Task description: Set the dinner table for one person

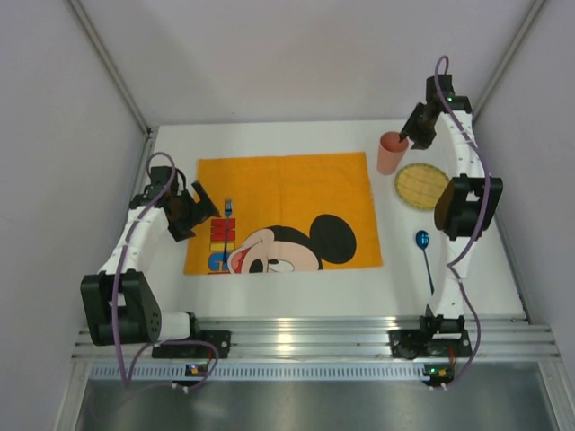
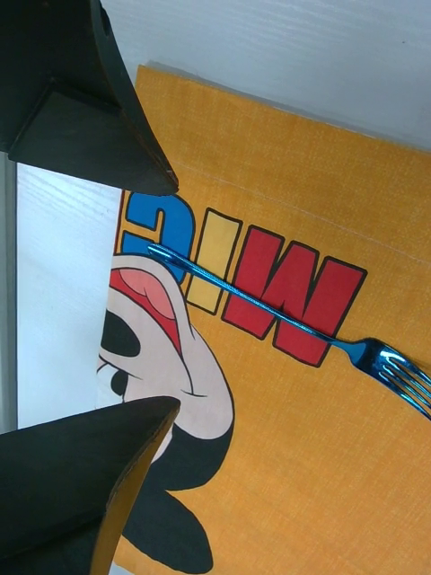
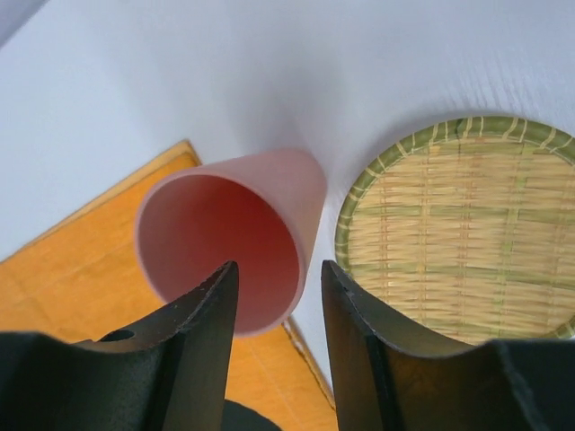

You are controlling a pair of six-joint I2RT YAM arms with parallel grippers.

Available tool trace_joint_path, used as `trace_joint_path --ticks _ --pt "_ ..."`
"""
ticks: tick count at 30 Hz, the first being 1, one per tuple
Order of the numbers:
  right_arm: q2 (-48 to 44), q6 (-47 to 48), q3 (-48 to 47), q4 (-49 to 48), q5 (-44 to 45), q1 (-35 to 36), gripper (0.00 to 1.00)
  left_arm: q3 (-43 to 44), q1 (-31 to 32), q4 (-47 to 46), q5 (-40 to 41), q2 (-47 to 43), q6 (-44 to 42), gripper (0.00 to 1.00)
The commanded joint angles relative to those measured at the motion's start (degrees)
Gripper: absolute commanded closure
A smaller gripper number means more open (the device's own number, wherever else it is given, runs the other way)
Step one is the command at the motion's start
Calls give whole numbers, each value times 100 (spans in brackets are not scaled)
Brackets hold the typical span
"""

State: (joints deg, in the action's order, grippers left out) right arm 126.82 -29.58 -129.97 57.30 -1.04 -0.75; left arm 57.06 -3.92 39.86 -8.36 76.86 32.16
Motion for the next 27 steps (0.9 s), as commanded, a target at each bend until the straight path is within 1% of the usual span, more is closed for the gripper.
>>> trace_joint_path --ticks 1,4,5,6,7,8,9,13,16,17,20,27 --pt "395 -21 -371 238 315 23 57 236 23 -206 -43 66 -166 1" --pt "589 -135 -380 150 253 31 57 271 23 -233 -52 136 -219 1" --pt "676 -135 -380 133 262 214 59 288 23 -233 -52 171 -228 1" --pt "712 -135 -397 115 262 251 62 323 23 -233 -60 232 -237 1" --pt "738 -170 -406 115 262 260 81 341 23 -233 -69 259 -245 1" --pt "756 -179 -415 106 262 312 93 350 23 -233 -87 285 -254 1" --pt "739 -188 -424 106 262 330 100 385 23 -224 -78 329 -263 1" --pt "510 -144 -573 132 288 462 100 429 23 -250 -113 374 -289 1" --pt "159 -179 -512 229 332 664 100 350 23 -338 -148 391 -281 1" --pt "-24 -188 -451 229 376 856 100 289 23 -382 -157 391 -255 1" --pt "-193 -188 -292 229 446 1207 100 262 23 -478 -236 426 -202 1" --pt "53 -223 -257 501 543 1578 100 271 23 -505 -271 400 -184 1"
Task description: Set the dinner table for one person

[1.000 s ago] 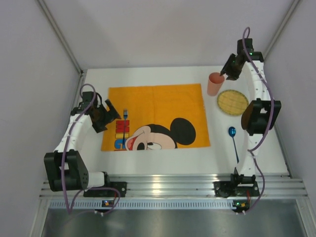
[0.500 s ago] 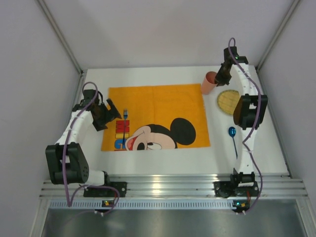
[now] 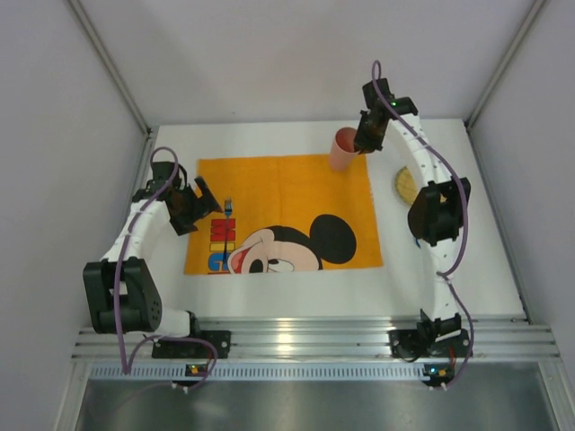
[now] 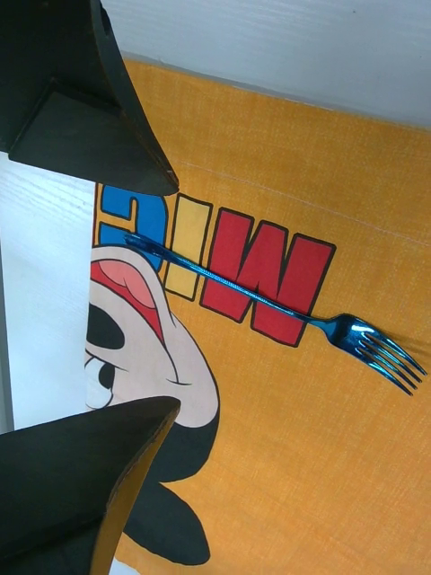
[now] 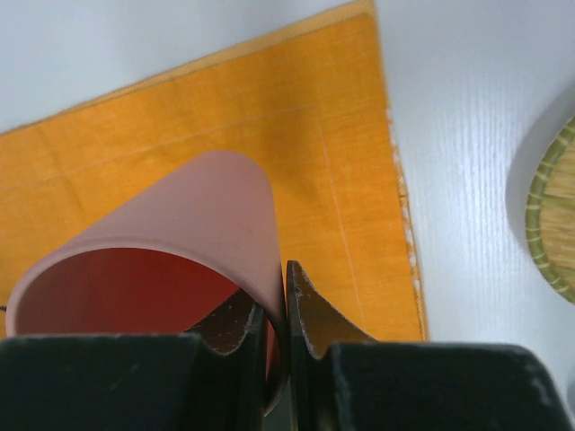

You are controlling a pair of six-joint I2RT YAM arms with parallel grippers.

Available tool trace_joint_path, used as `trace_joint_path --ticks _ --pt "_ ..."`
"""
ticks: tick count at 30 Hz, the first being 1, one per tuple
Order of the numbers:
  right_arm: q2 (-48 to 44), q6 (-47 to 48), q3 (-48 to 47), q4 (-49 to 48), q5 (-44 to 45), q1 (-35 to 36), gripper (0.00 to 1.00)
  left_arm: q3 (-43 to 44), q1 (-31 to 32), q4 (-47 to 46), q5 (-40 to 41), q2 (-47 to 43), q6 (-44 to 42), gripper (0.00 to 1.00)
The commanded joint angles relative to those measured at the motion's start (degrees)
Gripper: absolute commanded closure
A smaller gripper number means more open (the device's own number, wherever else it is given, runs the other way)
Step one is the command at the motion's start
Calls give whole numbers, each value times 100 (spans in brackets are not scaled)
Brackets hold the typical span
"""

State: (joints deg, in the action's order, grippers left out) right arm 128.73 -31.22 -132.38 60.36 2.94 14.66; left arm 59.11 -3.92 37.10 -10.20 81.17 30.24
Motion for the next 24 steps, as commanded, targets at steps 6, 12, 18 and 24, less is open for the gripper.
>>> trace_joint_path --ticks 6,12,18,24 --pt "47 -68 -60 459 312 178 98 74 23 -221 -53 -75 -27 1" --pt "118 -42 -95 521 348 362 59 74 14 -256 -105 -40 -1 1" --pt "126 -59 -139 582 400 398 54 74 23 -274 -132 -57 0 1" --pt "-444 -33 -201 582 445 -41 41 57 23 -274 -175 -57 -18 1"
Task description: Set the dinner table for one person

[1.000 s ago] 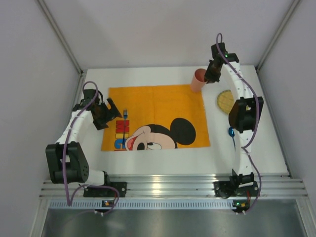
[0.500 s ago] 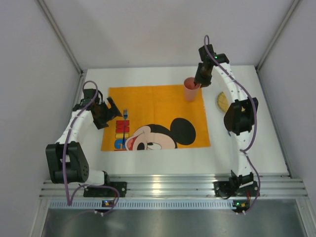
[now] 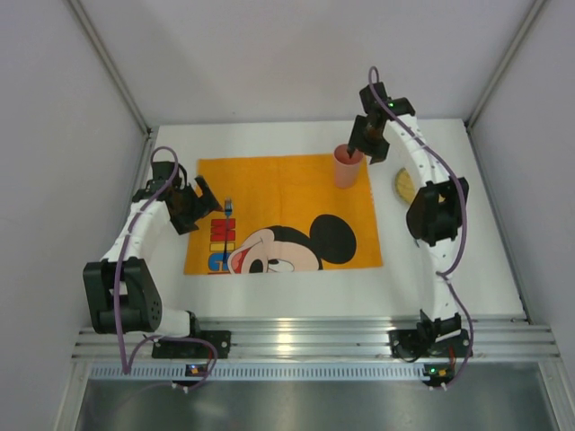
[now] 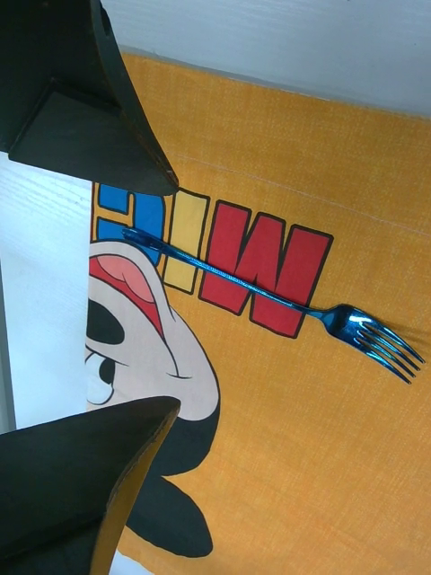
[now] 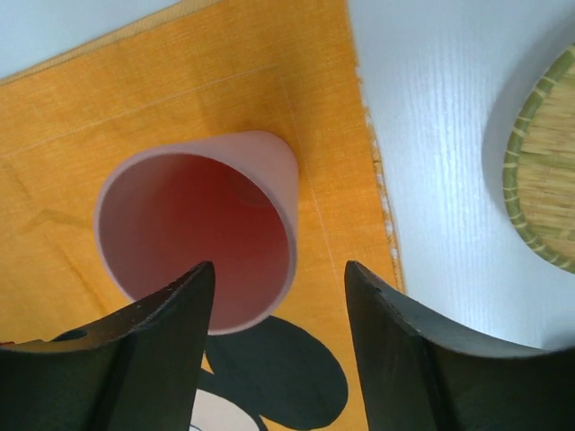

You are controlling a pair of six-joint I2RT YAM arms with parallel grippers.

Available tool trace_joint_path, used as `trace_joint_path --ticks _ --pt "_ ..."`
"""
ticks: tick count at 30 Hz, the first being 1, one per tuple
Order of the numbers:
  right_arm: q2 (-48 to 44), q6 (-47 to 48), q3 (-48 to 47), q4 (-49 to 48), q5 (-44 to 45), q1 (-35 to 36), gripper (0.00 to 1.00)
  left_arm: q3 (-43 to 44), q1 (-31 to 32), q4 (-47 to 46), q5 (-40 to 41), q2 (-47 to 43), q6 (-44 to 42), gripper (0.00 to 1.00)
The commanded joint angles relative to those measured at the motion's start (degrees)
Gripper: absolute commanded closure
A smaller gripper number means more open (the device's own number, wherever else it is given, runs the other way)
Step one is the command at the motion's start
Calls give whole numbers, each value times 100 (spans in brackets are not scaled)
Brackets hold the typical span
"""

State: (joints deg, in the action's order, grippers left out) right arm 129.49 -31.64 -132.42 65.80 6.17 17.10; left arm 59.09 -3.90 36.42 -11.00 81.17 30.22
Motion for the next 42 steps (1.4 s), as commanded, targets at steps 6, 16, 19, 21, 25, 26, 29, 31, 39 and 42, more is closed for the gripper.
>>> trace_joint_path --ticks 6,16,19,21,25,26,29,31,39,42 --pt "-1303 333 1058 -93 340 -1121 34 -11 21 -302 -165 -48 2 1" --pt "-2840 -633 5310 -2297 -1557 -3816 32 -108 21 -346 -262 -66 -33 1" --pt "-2912 -554 5603 -2466 -1426 -4030 32 -178 21 -391 -306 -22 -16 1" --pt "-2895 -571 5718 -2650 -1435 -4057 32 -213 21 -434 -306 -13 -16 1" --pt "-2886 -773 6113 -3221 -1540 -4048 31 -222 30 -461 -332 22 -42 1" --pt "-2894 -861 6192 -3362 -1566 -4048 31 -231 21 -461 -332 31 -60 1" --pt "-2930 -1080 6500 -3924 -1663 -4048 31 -301 21 -461 -315 22 -77 1" --pt "-2921 -1186 6675 -4215 -1620 -4048 31 -372 21 -469 -271 13 -95 1" --pt "-2666 -1740 7335 -5734 -1716 -3943 34 -591 21 -531 -262 92 -148 1" --pt "-2552 -1995 7590 -6235 -1716 -3855 36 -609 21 -549 -358 145 -130 2"
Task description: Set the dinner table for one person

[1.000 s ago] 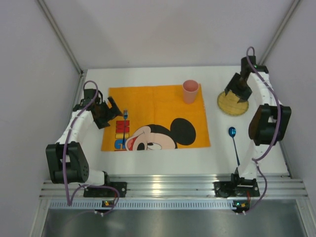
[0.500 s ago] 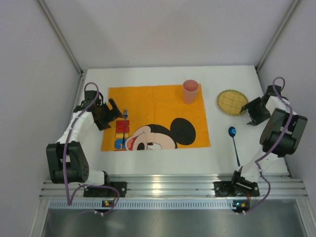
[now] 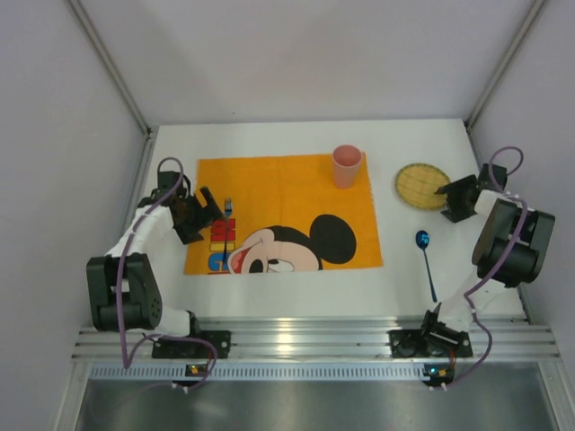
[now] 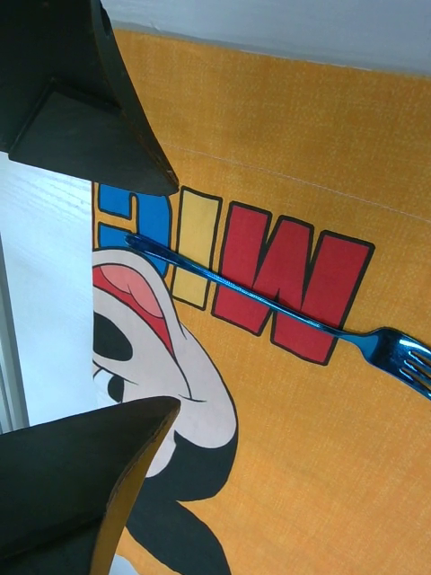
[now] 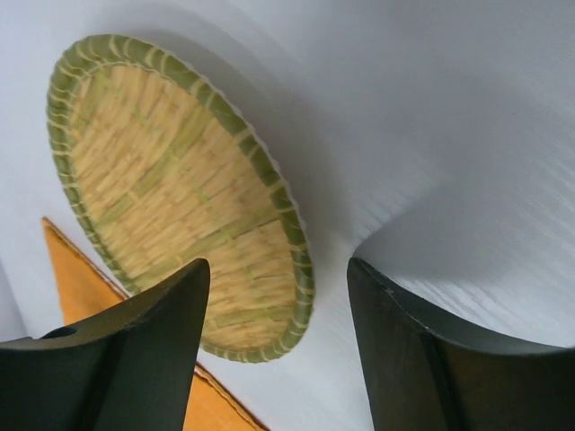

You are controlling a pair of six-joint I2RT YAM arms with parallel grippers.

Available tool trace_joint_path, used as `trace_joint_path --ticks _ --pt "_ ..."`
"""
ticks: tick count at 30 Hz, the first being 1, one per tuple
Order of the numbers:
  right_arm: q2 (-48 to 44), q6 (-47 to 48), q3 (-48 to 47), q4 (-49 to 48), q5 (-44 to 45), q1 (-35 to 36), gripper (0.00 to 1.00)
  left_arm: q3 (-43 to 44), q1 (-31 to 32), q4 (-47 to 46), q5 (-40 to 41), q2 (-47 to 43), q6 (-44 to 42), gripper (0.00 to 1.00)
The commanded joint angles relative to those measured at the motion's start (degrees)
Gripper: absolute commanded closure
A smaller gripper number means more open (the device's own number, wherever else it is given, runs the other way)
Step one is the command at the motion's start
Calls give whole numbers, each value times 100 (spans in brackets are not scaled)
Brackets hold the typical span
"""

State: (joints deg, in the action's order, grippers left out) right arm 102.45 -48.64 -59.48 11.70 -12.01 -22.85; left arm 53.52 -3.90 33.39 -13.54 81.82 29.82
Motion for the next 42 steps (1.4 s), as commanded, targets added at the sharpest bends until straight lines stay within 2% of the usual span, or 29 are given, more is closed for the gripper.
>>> trace_joint_path --ticks 1,2,4,5,6,12,17,27,35,39,42 --pt "178 -347 410 -949 102 167 37 -43 30 -254 -131 106 -82 2" --pt "204 -478 446 -1073 111 193 38 -43 21 -280 -157 123 -91 2" --pt "389 -532 394 -1126 164 298 48 -17 21 -333 -263 167 -82 2" --pt "442 -541 359 -1126 181 325 53 -8 21 -341 -289 194 -82 1" --pt "459 -524 350 -1126 251 386 66 18 30 -359 -333 255 -82 2" --pt "285 -480 472 -1311 541 448 99 45 38 -377 -421 370 -100 2" --pt "-32 -191 403 -1250 568 475 100 -8 109 -438 -491 413 -73 2" --pt "-1999 575 -879 760 788 527 100 89 285 -447 -377 203 50 1" --pt "-3064 549 -1135 1825 683 791 100 299 346 -272 -325 -96 85 1" --pt "-3600 479 -1407 2862 858 1405 100 449 364 -131 -298 -236 85 1" --pt "-4056 400 -1269 2987 955 2150 100 467 372 -25 -219 -456 76 1"
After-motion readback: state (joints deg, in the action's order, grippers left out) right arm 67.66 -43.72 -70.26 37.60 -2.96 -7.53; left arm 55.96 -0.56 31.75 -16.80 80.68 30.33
